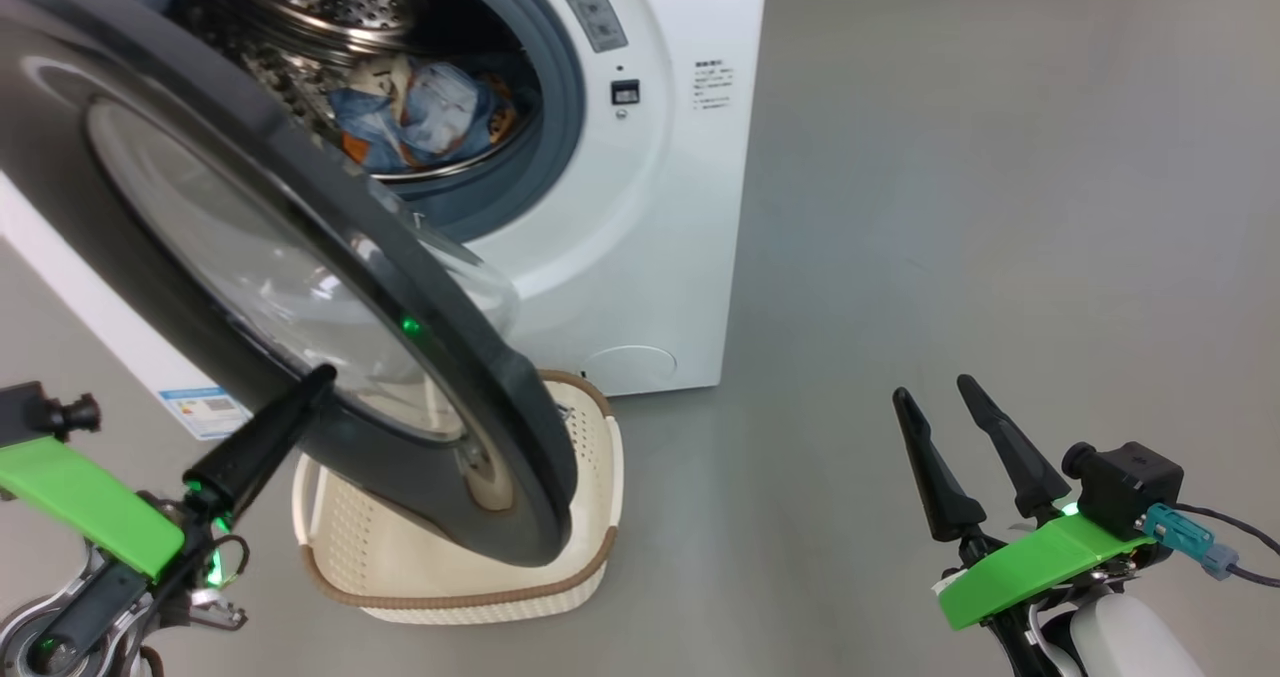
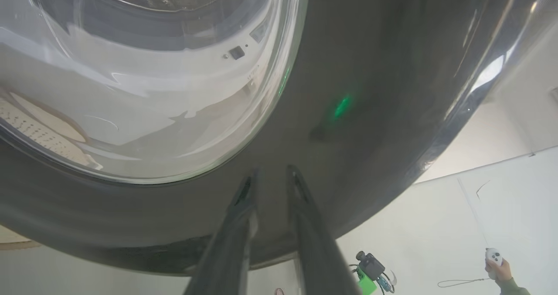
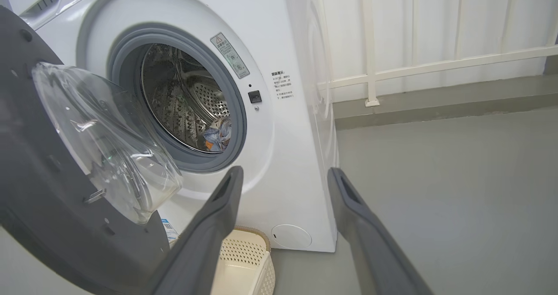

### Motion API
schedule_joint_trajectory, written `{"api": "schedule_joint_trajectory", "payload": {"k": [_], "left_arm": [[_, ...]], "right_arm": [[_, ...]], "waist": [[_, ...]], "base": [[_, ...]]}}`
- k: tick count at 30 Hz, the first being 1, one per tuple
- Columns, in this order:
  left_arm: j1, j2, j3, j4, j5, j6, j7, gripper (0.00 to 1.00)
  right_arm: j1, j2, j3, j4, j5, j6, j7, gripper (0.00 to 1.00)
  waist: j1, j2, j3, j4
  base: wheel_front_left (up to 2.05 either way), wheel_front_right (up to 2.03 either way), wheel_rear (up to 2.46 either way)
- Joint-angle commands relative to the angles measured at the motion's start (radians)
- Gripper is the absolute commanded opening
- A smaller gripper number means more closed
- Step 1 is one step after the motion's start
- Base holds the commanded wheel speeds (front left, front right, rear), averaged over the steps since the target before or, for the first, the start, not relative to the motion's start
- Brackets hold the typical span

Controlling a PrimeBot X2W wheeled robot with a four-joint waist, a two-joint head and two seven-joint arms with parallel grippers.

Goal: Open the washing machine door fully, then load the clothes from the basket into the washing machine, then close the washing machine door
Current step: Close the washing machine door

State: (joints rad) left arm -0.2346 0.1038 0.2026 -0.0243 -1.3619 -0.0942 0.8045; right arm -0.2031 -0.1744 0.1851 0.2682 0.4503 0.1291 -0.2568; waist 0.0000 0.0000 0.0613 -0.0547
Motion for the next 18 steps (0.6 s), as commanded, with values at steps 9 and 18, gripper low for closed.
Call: {"api": "schedule_joint_trajectory", "payload": {"k": [9,18], "left_arm": [[0.024,0.05,0.017,-0.06,0.189,-0.034,-0.186,1.0],[0.113,0.097,-0.06,-0.054,0.401,-0.036,-0.522,1.0]], "right_arm": [[-0.007,-0.006,0.015,-0.024,0.007,0.002,-0.005,1.0],[-0.004,-0.013,0.017,-0.026,0.01,0.002,-0.005,1.0]], "waist": [[0.0,0.0,-0.024,0.033],[0.0,0.0,-0.028,0.033]], "base": [[0.0,0.0,0.0],[0.0,0.0,0.0]]}}
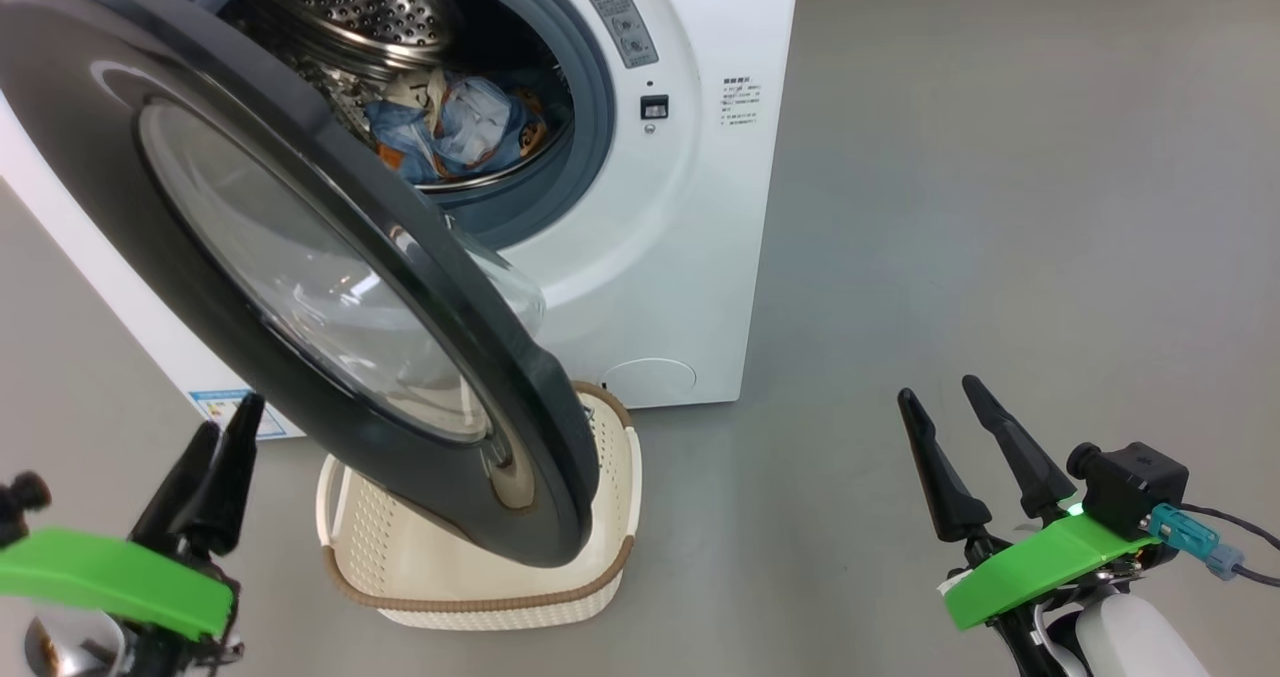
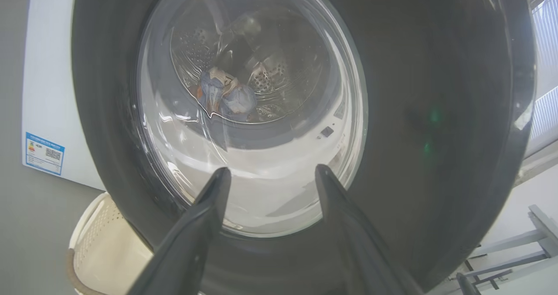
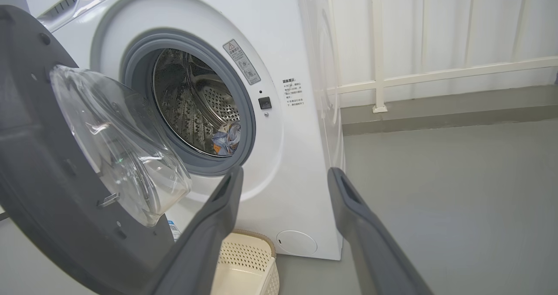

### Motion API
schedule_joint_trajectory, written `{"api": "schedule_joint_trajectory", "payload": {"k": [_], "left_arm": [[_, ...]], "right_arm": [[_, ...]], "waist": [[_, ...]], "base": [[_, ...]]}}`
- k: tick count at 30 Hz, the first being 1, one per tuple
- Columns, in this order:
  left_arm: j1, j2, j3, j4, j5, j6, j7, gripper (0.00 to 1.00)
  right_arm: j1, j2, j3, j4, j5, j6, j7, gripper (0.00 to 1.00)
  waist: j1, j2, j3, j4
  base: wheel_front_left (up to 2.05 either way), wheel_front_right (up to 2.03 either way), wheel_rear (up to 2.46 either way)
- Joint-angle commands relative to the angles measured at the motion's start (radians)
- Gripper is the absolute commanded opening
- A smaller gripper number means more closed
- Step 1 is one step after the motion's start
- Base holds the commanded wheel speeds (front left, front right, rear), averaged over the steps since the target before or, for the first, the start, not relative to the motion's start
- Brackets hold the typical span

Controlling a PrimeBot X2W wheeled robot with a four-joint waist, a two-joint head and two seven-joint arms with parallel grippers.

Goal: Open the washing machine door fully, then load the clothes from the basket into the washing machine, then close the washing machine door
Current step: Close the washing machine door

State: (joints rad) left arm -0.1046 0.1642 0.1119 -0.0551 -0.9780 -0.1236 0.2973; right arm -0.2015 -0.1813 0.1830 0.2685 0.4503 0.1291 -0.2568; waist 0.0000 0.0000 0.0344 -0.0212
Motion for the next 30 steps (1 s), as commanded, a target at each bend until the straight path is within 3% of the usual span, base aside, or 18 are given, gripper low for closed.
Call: {"api": "schedule_joint_trajectory", "payload": {"k": [1,4,14,22,30], "left_arm": [[-0.009,0.043,0.018,-0.017,0.033,-0.007,-0.054,1.0],[0.006,0.045,-0.002,0.001,0.048,-0.007,-0.127,1.0],[0.05,0.115,-0.118,0.132,0.243,-0.007,-0.42,1.0],[0.046,0.12,-0.153,0.225,0.408,0.024,-0.535,1.0],[0.056,0.072,-0.119,0.22,0.524,0.024,-0.559,1.0]], "right_arm": [[-0.005,-0.007,0.02,-0.025,0.01,0.002,-0.005,1.0],[-0.003,-0.009,0.022,-0.024,0.011,0.002,-0.005,1.0],[-0.001,-0.016,0.031,-0.022,0.011,0.002,-0.005,1.0],[0.003,-0.02,0.034,-0.019,0.016,0.002,-0.005,1.0],[0.008,-0.026,0.021,-0.027,0.012,0.002,-0.005,1.0]], "waist": [[0.0,0.0,-0.003,0.0],[0.0,0.0,-0.006,-0.001],[0.0,0.0,-0.016,-0.006],[0.0,0.0,-0.021,-0.012],[0.0,0.0,-0.02,-0.01]], "base": [[0.0,0.0,0.0],[0.0,0.0,0.0],[0.0,0.0,0.0],[0.0,0.0,0.0],[0.0,0.0,0.0]]}}
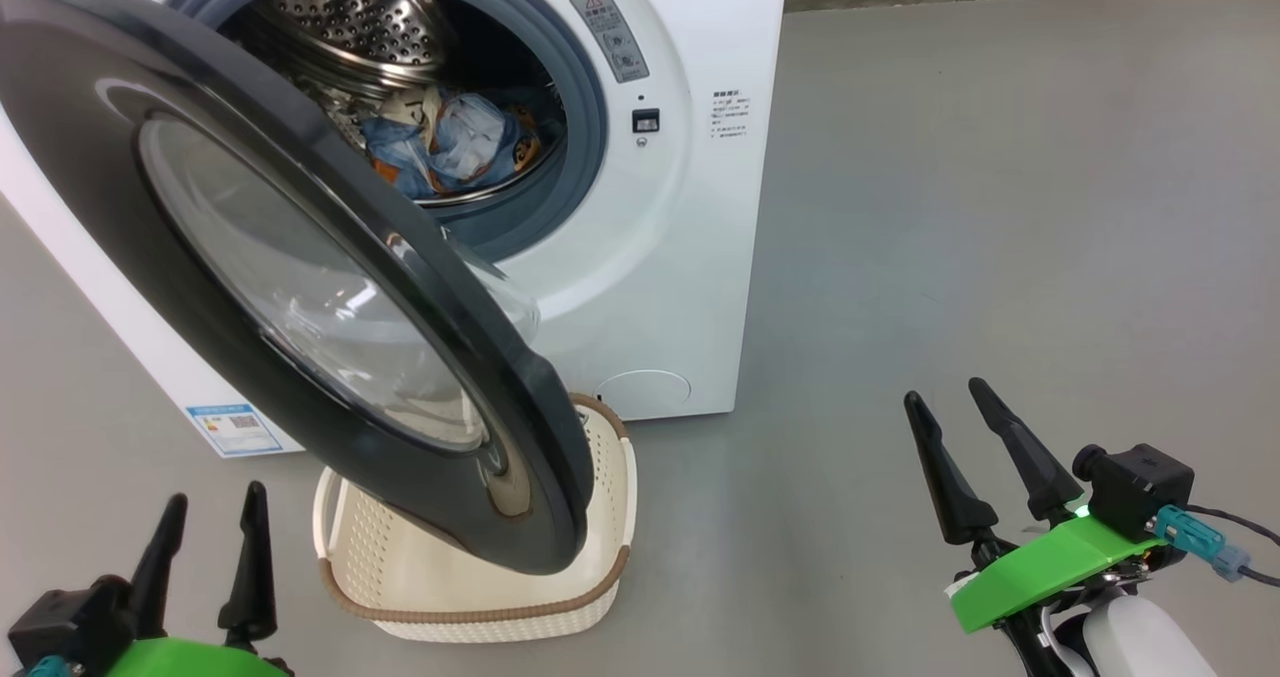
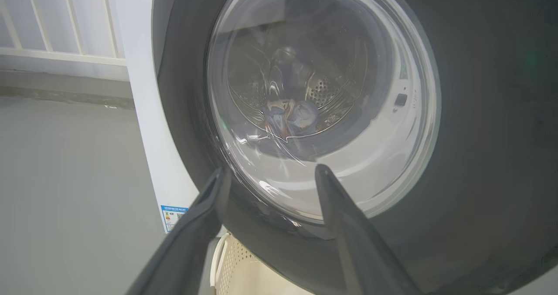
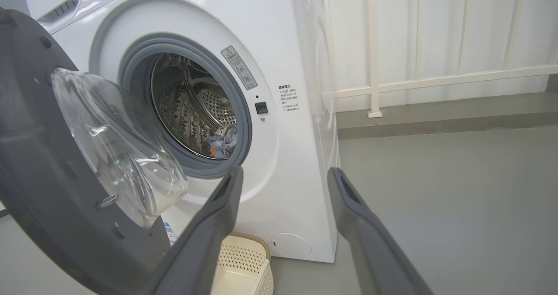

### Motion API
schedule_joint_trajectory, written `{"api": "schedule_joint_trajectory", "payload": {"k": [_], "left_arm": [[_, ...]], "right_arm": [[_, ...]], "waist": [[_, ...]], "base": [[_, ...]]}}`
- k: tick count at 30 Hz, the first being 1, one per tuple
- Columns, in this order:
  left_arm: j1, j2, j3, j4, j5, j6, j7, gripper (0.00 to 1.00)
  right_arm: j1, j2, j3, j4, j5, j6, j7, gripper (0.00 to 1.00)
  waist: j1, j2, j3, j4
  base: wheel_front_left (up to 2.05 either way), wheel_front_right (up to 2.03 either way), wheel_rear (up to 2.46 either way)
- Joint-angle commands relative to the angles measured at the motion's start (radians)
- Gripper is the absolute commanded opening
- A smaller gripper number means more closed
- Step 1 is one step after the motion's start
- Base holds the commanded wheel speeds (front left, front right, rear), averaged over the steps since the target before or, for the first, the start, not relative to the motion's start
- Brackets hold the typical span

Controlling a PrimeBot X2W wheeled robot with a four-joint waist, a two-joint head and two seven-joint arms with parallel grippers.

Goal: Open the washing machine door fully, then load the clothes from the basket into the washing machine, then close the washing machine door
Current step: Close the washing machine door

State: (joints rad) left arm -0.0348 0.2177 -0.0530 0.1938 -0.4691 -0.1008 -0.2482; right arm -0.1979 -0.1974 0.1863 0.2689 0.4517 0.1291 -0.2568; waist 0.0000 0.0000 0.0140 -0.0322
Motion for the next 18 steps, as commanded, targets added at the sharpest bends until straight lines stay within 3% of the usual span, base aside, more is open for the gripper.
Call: {"api": "schedule_joint_trajectory", "payload": {"k": [1,18], "left_arm": [[-0.013,0.01,0.053,-0.034,0.024,0.0,-0.013,1.0],[-0.008,-0.051,0.098,-0.048,0.108,-0.026,-0.013,1.0]], "right_arm": [[0.005,-0.01,0.016,-0.028,0.01,0.002,-0.005,1.0],[0.001,-0.01,0.008,-0.032,0.005,0.002,-0.005,1.0]], "waist": [[0.0,0.0,0.001,0.002],[0.0,0.0,0.011,0.016]], "base": [[0.0,0.0,0.0],[0.0,0.0,0.0]]}}
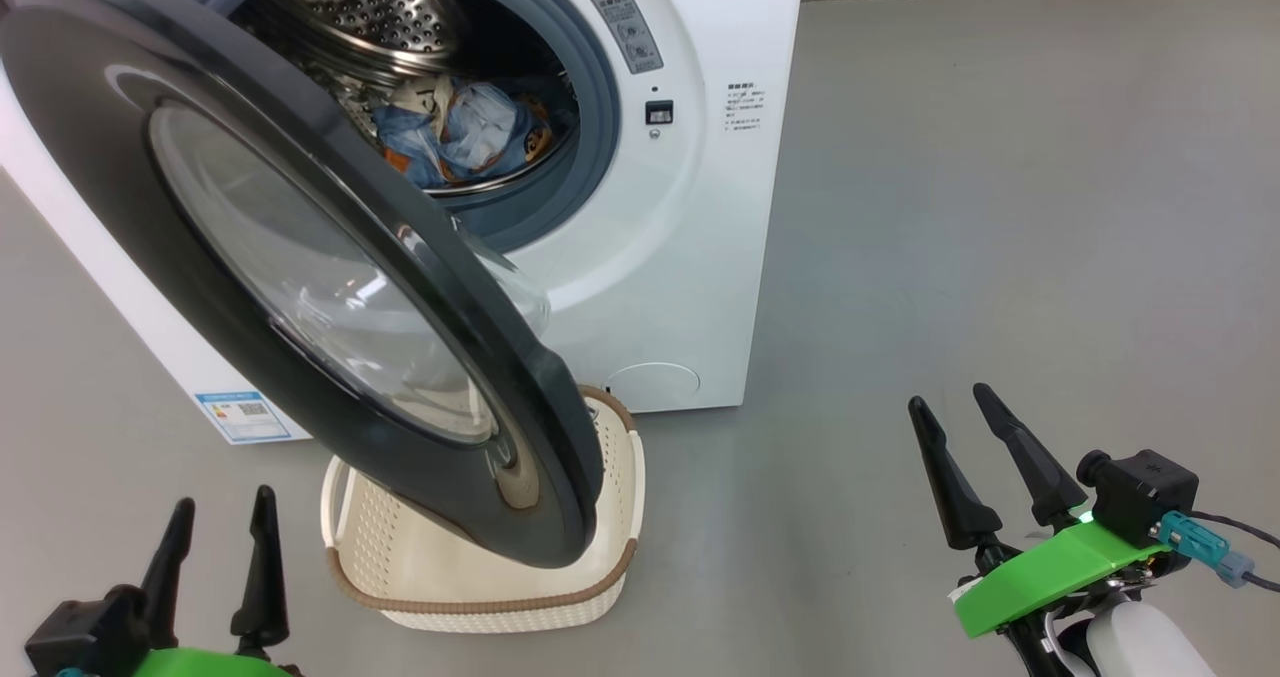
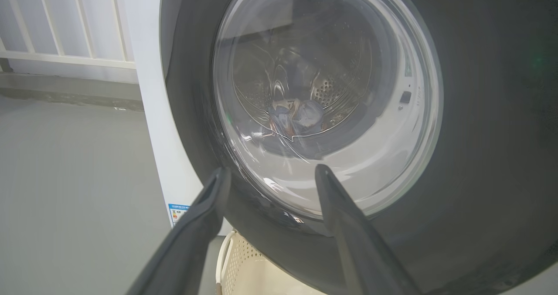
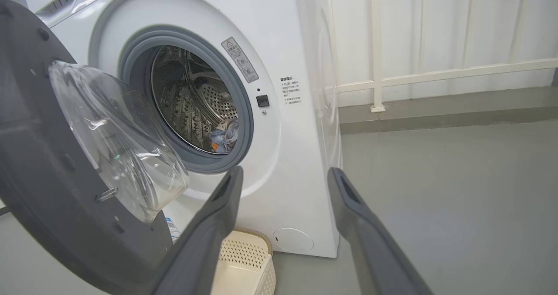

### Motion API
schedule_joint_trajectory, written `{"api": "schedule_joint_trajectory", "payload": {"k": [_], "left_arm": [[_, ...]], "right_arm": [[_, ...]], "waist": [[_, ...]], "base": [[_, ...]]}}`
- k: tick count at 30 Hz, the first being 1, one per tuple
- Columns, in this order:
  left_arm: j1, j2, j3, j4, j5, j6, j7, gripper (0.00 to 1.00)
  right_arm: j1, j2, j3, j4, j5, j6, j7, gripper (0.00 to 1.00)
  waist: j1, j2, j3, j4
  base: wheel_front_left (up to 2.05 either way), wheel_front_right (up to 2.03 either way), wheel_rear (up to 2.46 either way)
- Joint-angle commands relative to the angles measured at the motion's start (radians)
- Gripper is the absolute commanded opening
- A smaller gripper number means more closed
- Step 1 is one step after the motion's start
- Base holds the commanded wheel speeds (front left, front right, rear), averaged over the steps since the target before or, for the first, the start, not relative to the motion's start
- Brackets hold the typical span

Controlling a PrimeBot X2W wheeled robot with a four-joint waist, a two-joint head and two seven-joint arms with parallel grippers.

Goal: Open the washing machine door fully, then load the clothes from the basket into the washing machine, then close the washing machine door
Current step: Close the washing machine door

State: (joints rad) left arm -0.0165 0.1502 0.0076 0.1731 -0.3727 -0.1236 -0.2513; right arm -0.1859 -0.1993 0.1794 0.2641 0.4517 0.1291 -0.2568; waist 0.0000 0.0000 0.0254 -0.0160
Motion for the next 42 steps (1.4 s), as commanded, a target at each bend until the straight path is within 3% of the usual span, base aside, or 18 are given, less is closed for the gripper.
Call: {"api": "schedule_joint_trajectory", "payload": {"k": [1,31,32,33,36,42], "left_arm": [[-0.027,0.015,0.038,-0.027,0.014,-0.003,-0.01,1.0],[-0.032,0.005,0.029,-0.026,0.016,-0.007,-0.01,1.0],[-0.032,0.004,0.028,-0.027,0.017,-0.007,-0.01,1.0],[-0.032,0.004,0.026,-0.029,0.017,-0.007,-0.01,1.0],[-0.031,0.001,0.022,-0.029,0.016,-0.007,-0.01,1.0],[-0.024,0.0,0.016,-0.025,0.012,-0.007,-0.01,1.0]], "right_arm": [[-0.012,-0.008,0.015,-0.027,0.005,0.002,-0.005,1.0],[-0.034,-0.014,0.024,-0.032,0.002,0.002,-0.005,0.98],[-0.036,-0.013,0.024,-0.036,0.001,0.002,-0.005,0.82],[-0.038,-0.014,0.023,-0.04,-0.001,0.002,-0.005,0.55],[-0.045,-0.014,0.03,-0.058,0.011,0.002,-0.005,0.0],[-0.057,-0.001,0.039,-0.095,0.055,0.002,-0.005,0.0]], "waist": [[0.0,0.0,0.0,0.001],[0.0,0.0,0.001,0.033],[0.0,0.0,0.001,0.036],[0.0,0.0,0.001,0.041],[0.0,0.0,-0.003,0.059],[0.0,0.0,-0.013,0.09]], "base": [[0.0,0.0,0.0],[0.0,0.0,0.0],[0.0,0.0,0.0],[0.0,0.0,0.0],[0.0,0.0,0.0],[0.0,0.0,0.0]]}}
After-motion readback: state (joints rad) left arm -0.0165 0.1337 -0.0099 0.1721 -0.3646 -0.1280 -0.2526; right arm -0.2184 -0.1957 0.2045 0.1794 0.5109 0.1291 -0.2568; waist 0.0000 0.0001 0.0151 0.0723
